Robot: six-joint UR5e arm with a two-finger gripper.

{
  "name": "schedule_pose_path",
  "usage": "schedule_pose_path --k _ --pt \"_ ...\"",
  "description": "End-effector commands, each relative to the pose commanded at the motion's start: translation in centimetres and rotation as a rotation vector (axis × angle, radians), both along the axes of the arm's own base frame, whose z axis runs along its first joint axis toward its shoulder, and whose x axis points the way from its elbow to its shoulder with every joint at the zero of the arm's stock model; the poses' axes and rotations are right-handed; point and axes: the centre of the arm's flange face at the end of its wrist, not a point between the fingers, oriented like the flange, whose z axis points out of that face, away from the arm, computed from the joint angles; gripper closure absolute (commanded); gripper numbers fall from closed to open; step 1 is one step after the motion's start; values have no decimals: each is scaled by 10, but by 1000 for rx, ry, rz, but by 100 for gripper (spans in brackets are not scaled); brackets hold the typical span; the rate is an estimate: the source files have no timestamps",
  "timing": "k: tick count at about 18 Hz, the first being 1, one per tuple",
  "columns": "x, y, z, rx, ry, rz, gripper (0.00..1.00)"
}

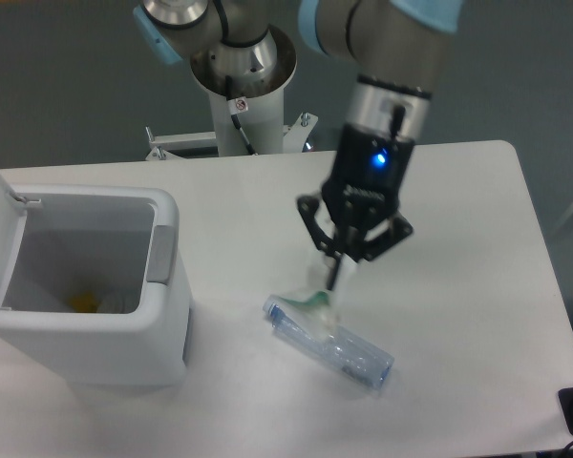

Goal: Place the trash in the trash can
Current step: 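Carry the paper over the white bin and open the gripper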

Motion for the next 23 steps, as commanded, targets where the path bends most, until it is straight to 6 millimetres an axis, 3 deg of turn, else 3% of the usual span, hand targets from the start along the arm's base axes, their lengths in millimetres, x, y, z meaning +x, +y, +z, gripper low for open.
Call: schedule_pose_path --k 7,13,14,16,17,18,21,23 --pt "94 30 22 20 -87 -77 100" --pt "146 46 6 -9 -112 -156 100" --pt "150 47 -3 -18 -115 -168 84" --pt "150 48 -12 -29 -125 -168 78" --pt "149 50 -15 -31 -130 -168 50" --pt "148 51 -17 -34 -130 -170 28" --pt "146 53 -22 -45 -131 -166 5" --pt "142 52 -25 -69 -109 -144 3"
